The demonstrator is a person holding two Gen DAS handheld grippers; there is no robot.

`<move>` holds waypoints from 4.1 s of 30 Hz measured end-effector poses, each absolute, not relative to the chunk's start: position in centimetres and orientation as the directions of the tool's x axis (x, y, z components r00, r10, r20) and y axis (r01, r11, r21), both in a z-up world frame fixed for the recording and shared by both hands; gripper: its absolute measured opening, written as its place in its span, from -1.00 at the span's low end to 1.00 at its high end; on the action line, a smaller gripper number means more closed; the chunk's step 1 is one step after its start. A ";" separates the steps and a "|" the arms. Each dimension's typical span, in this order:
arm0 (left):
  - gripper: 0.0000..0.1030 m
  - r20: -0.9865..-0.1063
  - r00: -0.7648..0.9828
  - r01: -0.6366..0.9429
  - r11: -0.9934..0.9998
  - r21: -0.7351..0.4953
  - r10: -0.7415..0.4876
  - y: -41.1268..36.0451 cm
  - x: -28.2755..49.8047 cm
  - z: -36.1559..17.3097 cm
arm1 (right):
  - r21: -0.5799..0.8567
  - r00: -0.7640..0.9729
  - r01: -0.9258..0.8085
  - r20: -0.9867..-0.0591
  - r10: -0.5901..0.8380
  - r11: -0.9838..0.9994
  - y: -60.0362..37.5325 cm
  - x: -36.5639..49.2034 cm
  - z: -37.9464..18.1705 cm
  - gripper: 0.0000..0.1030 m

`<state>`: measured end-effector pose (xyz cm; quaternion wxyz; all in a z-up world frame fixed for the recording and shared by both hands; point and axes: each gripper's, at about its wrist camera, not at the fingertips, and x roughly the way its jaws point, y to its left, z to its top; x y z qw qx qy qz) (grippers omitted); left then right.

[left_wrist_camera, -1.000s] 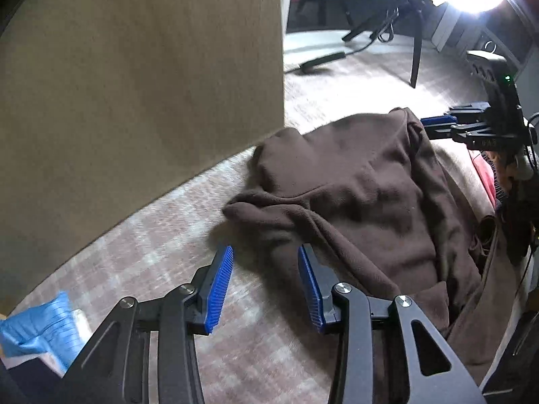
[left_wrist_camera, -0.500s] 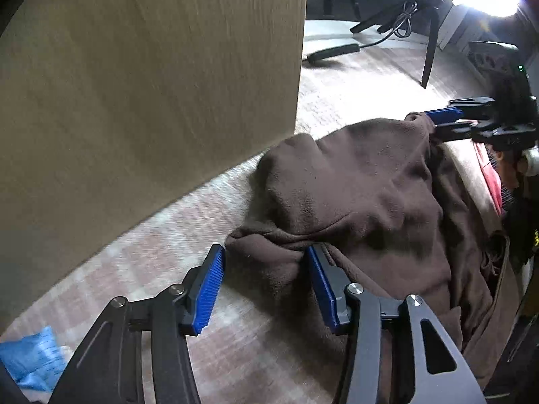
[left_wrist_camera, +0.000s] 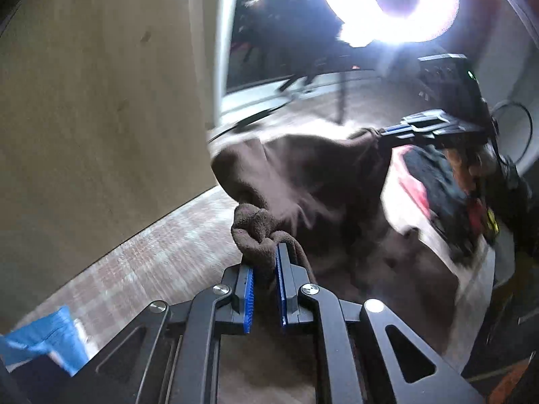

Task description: Fold clothes

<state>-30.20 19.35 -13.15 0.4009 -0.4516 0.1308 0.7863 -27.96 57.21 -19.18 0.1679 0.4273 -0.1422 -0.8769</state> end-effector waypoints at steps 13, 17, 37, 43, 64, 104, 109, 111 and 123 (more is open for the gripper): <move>-0.76 -0.881 -0.179 -0.787 -0.601 -0.139 0.439 17.7 -11.6 -17.3 | 0.367 -0.518 0.062 -0.783 -0.344 -0.928 52.9 -11.0 -22.8 -0.76; -0.70 -0.923 -0.152 -0.777 -0.619 -0.109 0.354 17.4 -9.4 -20.4 | 0.273 -0.364 0.000 -0.896 -0.254 -0.962 51.5 -9.4 -27.4 -0.75; -0.39 -0.837 -0.111 -0.821 -0.524 -0.227 0.536 27.8 -8.2 -16.2 | 0.278 -0.549 0.004 -0.802 -0.234 -0.961 50.4 -8.4 -21.7 0.03; -0.40 -0.858 -0.122 -0.737 -0.624 -0.259 0.500 29.2 -9.9 -19.1 | 0.201 -0.464 0.048 -0.863 -0.200 -0.978 50.1 -10.9 -24.2 0.03; -0.86 -0.786 -0.104 -0.734 -0.580 -0.353 0.610 26.7 -6.9 -17.7 | 0.307 -0.381 0.035 -0.875 -0.297 -0.951 52.0 -11.7 -22.9 -0.16; -0.77 -0.822 -0.293 -0.653 -0.730 -0.201 0.488 21.6 -6.7 -15.5 | 0.038 -0.399 0.280 -0.904 -0.153 -0.959 40.5 -10.2 -23.7 -0.16; -0.72 -0.867 -0.231 -0.675 -0.714 -0.185 0.442 22.2 -8.5 -18.8 | -0.020 -0.391 0.320 -0.913 -0.113 -0.947 40.4 -10.1 -24.7 -0.31; -0.71 -0.870 -0.210 -0.682 -0.704 -0.197 0.446 22.1 -8.9 -19.4 | -0.013 -0.379 0.324 -0.918 -0.117 -0.946 41.1 -10.2 -24.2 -0.72; -0.65 -0.872 -0.200 -0.731 -0.661 -0.170 0.446 20.8 -6.9 -16.5 | 0.360 -0.286 0.178 -0.872 -0.398 -0.916 46.9 -7.0 -20.6 -0.92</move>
